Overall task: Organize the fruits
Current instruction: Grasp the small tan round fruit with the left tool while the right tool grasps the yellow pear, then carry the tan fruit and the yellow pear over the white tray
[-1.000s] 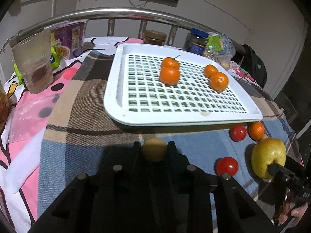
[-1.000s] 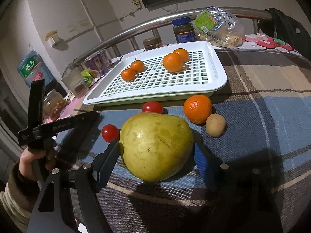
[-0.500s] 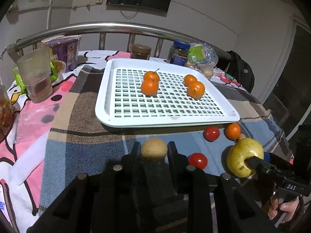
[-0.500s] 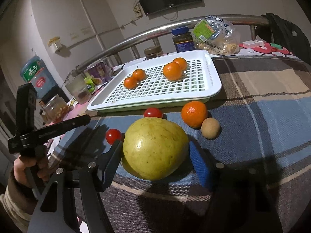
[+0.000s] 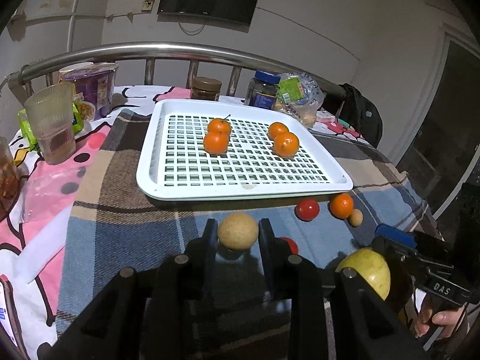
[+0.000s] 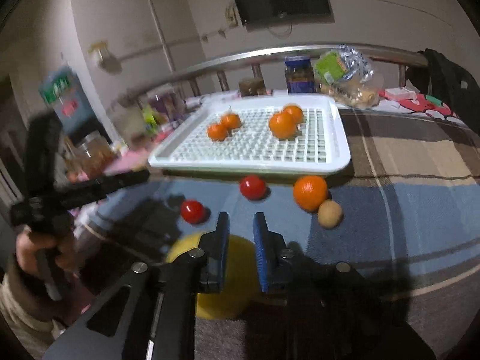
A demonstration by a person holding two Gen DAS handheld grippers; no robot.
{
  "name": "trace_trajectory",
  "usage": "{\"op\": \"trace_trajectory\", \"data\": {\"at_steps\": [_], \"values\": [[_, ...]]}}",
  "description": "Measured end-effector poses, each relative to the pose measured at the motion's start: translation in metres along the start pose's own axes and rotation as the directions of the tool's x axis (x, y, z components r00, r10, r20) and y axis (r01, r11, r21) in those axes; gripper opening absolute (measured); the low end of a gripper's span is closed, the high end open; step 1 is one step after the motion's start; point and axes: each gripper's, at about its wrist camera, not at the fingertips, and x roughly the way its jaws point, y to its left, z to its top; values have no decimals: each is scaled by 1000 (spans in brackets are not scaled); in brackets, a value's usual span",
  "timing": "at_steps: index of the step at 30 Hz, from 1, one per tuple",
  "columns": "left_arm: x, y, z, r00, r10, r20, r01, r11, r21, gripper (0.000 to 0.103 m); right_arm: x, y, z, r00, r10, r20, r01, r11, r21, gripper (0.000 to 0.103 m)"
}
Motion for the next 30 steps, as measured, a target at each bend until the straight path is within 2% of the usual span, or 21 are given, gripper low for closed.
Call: {"op": "trace_trajectory", "data": {"at_steps": [2,3,9,11,16,18,25,30], "values": [[-1,2,-1,1000,1,2,-1,1000,-1,30,1,-2,-1,999,-36,-3,36,999,7,76],[-1,2,-2,1000,2,2,-2,1000,-2,30,1,-1,-3,1000,-31,3,31,1000,7,80],[0,7,-6,1000,-1,-10,0,1000,-14,30,-3,16,-7,1000,24,4,-24,999,-39,82],[1,7,-6,1000,-4,-11,4,1000,-16,30,1,23,-10,999,34,-29,-36,997,-62,85],[2,7,-6,1000,-5,-13,4,1000,-15,30,22,28,-16,994,29,-101,-37,996,-77,85],[2,7,-6,1000,-4,-14,4,1000,-14,30,27,26,-17,993,31,-115,-39,997,-66,81],[0,6,-6,1000,-5,-13,5,1000,-11,30,23,23,-20,993,53,-109,-58,997,-47,78],[-6,4,1,1000,-15,-3,15,1000,-8,30,9,14,-15,993,98,-67,-97,995,9,77]]}}
